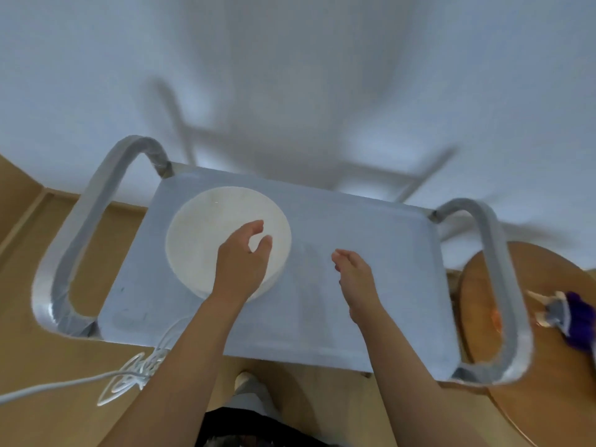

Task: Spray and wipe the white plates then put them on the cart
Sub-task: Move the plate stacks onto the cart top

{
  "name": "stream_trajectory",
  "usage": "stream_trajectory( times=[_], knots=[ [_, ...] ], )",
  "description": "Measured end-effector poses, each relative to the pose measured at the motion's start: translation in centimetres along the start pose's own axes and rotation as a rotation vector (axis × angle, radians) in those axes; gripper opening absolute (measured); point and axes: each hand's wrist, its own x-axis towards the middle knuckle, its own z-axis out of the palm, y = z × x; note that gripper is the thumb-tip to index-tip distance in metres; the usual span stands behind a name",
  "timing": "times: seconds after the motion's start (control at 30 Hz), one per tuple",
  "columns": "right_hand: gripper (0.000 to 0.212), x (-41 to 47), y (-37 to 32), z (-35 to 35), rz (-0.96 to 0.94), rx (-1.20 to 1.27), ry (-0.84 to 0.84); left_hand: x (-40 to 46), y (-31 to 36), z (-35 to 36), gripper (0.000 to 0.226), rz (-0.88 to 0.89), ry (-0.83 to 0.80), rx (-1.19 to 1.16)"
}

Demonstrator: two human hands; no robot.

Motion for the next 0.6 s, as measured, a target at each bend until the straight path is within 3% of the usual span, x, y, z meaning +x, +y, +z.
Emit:
stream_trajectory(
  times=[0.17,0.33,0.43,0.6],
  knots=[
    [0.039,-4.9,4.1,-9.4,-0.141,-0.366,0.126,-5.8,4.3,6.7,0.031,0.204,-0.18,0.132],
    [0.044,-10.9,9.2,-20.4,-0.154,-0.682,0.314,-14.1,8.6,14.9,0.04,0.381,-0.454,0.341],
    [0.033,-14.4,12.4,-26.8,-0.096,-0.765,0.404,-19.5,10.9,19.8,0.041,0.478,-0.588,0.452],
    [0.042,-19.3,17.2,-36.3,0.069,-0.727,0.512,-27.2,14.9,27.3,0.036,0.628,-0.694,0.499]
  ],
)
